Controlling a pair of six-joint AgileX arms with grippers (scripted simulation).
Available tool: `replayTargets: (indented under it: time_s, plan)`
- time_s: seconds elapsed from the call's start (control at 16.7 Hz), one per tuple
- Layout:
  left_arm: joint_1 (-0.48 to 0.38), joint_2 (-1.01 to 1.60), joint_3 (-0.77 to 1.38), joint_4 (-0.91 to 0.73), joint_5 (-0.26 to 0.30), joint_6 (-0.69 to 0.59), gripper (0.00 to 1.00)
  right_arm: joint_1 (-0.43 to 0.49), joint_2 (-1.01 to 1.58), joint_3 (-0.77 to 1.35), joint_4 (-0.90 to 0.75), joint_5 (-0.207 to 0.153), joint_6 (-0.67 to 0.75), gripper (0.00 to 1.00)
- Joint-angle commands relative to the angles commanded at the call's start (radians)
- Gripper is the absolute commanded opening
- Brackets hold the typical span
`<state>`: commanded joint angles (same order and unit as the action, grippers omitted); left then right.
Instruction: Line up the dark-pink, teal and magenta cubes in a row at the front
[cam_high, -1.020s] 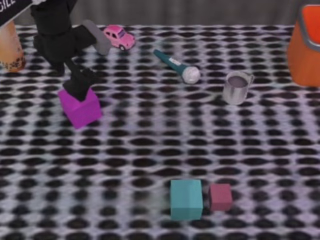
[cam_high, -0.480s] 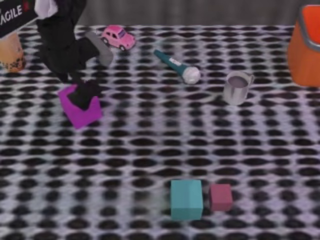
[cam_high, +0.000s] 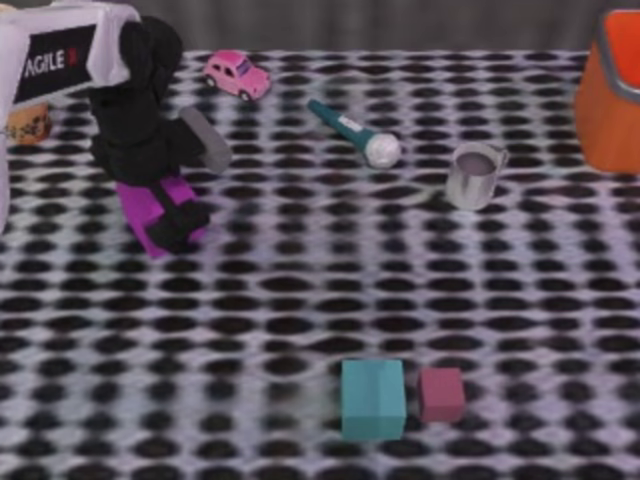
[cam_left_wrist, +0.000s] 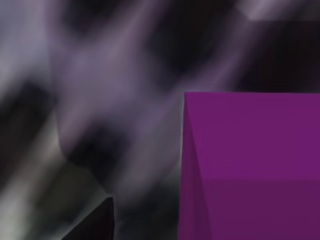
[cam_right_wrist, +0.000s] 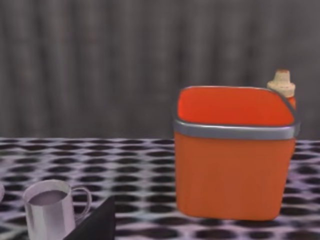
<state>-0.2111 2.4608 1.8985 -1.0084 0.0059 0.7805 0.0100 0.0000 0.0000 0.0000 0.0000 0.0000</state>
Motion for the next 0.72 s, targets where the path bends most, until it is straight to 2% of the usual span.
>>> replayTargets:
  time_s: [0.06,0.72]
  plan:
    - [0.000,0.000,0.000,0.000,0.000,0.000,1.00,0.000,0.000,0.000,0.000,0.000,0.000,1.00]
    - [0.000,0.000,0.000,0.000,0.000,0.000,0.17,0.000,0.000,0.000,0.000,0.000,0.000,1.00]
